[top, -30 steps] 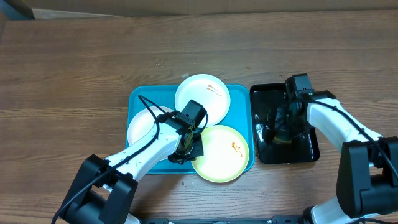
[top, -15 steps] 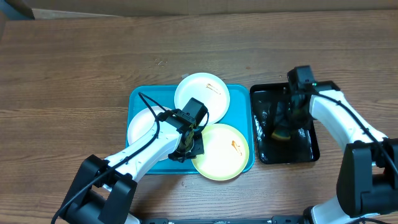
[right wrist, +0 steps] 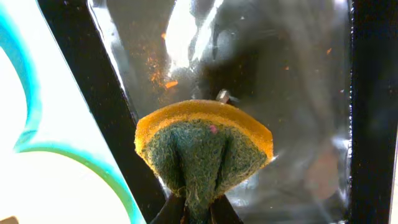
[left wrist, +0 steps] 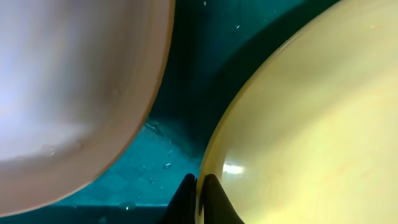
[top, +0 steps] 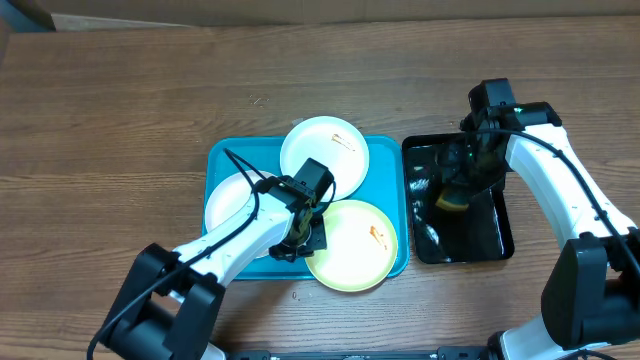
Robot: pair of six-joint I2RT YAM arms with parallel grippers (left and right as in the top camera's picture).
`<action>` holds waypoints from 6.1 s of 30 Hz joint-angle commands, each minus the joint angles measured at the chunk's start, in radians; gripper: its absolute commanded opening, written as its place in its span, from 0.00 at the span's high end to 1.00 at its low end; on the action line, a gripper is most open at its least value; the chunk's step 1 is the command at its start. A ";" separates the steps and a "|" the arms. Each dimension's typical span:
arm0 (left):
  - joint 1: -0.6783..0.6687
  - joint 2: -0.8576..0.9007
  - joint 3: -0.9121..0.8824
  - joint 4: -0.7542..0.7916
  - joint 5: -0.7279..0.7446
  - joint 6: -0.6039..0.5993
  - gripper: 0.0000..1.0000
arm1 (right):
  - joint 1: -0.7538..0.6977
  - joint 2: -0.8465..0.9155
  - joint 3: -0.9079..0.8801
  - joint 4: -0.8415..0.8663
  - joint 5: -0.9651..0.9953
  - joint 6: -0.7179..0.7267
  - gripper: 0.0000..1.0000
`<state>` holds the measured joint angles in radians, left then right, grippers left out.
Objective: Clean dirty plates on tray and stack at the side
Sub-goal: 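Grip the yellow-rimmed plate rim with the left gripper and tilt it up, then lift the sponge with the right gripper and carry it over the plate, then scrub the yellow-rimmed plate surface with the sponge in the right gripper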
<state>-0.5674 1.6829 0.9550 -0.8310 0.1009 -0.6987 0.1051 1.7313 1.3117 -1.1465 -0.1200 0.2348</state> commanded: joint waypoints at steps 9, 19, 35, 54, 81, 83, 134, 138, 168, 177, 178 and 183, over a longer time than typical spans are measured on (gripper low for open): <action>0.116 0.035 0.012 0.045 -0.024 0.102 0.96 | -0.003 -0.003 0.030 -0.056 -0.009 -0.061 0.96; 0.115 0.035 0.012 0.050 -0.023 0.112 0.96 | 0.002 -0.003 0.056 -0.034 0.021 0.000 0.96; 0.114 0.035 0.012 0.103 0.034 0.118 0.96 | 0.015 -0.003 0.220 -0.187 -0.137 -0.141 0.96; 0.114 0.035 0.012 0.103 0.034 0.116 0.96 | 0.393 -0.003 0.112 -0.062 -0.049 -0.151 0.96; 0.114 0.035 0.012 0.103 0.034 0.116 0.96 | 0.494 0.060 -0.346 0.570 0.127 -0.180 0.96; 0.114 0.035 0.012 0.102 0.034 0.117 0.96 | 0.494 0.092 -0.346 0.580 0.126 -0.179 0.96; 0.114 0.035 0.012 0.105 0.048 0.127 0.96 | 0.346 0.117 -0.214 0.426 -0.593 -0.626 0.96; 0.114 0.035 0.012 0.106 0.049 0.127 0.96 | 0.347 0.117 -0.259 0.449 -0.594 -0.682 0.96; 0.114 0.035 0.012 0.106 0.054 0.131 0.96 | 0.343 0.114 -0.150 0.631 -0.413 -0.730 0.96; 0.114 0.035 0.012 0.106 0.054 0.131 0.96 | 0.320 0.114 -0.008 0.349 -0.457 -0.730 0.96; 0.114 0.035 0.012 0.106 0.054 0.130 0.96 | 0.320 0.114 -0.009 0.308 -0.486 -0.735 0.96; 0.114 0.035 0.012 0.106 0.054 0.131 0.96 | 0.329 0.116 -0.076 0.211 -0.570 -0.793 0.96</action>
<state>-0.4538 1.7046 0.9611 -0.7246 0.1497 -0.5915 0.4263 1.8584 1.2701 -0.9295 -0.6140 -0.5186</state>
